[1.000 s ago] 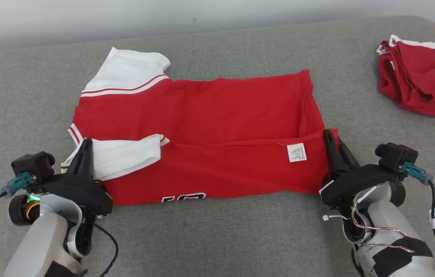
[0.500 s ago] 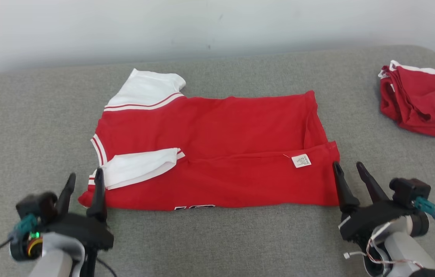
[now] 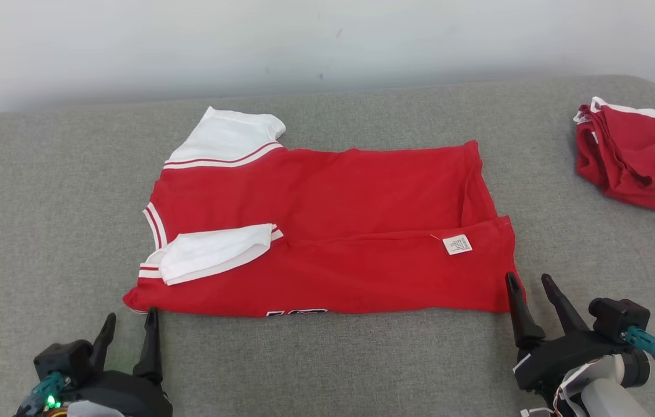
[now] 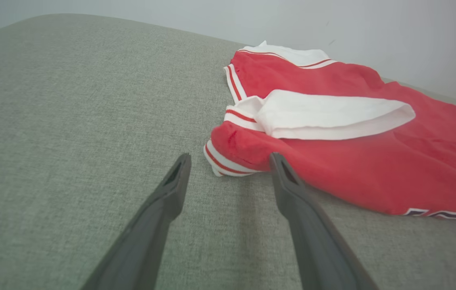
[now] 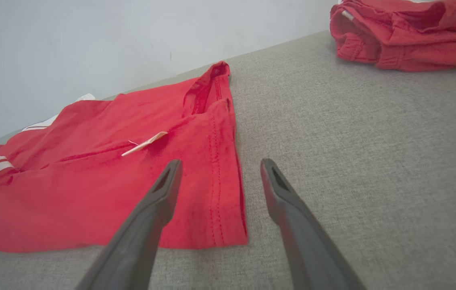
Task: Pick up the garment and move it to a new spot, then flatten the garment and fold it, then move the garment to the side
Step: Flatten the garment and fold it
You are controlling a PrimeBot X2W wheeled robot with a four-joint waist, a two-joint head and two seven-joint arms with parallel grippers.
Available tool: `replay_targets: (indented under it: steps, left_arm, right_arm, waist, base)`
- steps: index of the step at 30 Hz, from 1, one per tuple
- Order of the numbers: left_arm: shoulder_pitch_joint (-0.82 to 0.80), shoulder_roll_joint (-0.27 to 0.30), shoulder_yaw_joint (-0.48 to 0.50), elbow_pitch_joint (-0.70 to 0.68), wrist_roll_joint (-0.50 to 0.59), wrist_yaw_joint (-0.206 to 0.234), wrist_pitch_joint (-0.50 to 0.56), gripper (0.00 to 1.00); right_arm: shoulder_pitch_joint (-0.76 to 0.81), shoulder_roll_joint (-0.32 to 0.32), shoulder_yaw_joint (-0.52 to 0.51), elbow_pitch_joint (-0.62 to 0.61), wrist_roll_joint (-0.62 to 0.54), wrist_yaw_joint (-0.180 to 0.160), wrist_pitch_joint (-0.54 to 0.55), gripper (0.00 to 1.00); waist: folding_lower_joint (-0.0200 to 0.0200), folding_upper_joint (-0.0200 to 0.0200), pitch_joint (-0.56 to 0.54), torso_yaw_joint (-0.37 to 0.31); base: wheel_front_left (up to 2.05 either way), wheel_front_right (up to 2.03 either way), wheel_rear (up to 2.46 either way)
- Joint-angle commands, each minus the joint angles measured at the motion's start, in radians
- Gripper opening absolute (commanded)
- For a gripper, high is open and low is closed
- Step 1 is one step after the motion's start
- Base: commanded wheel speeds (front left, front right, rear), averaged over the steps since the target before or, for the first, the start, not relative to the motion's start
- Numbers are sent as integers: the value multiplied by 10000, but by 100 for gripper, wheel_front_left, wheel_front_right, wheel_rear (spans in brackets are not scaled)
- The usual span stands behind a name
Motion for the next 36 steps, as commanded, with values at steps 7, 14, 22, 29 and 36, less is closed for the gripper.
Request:
replay_targets:
  steps: [7,14,22,29,36]
  left_arm:
    - [-573,49,-92,-72,82,-6,60,100]
    - [-871,-63,-90,552,-234,15,563,100]
    - [-833,-135,-211,1430,-347,-256,669,0]
    - [203,-276,6,1020,-491,-228,135,0]
    - [1647,-495,223,-219,-552,42,-27,0]
  right_arm:
    - [-334,280,24,343,-195,-30,51,100]
    - [-619,471,94,842,-294,-30,197,100]
    - [-788,588,365,1190,-329,-30,148,0]
    - [45,378,67,795,16,-30,-1,0]
    - [1469,252,-376,-278,168,-30,-12,0]
  waist:
    - [1,-1,219,-84]
    - [1,-1,314,-166]
    - [1,-1,145,-208]
    - [1,-1,-476,28]
    - [1,-1,-881,218]
  base:
    - [0,0,0]
    - [0,0,0]
    - [0,0,0]
    - [0,0,0]
    - [0,0,0]
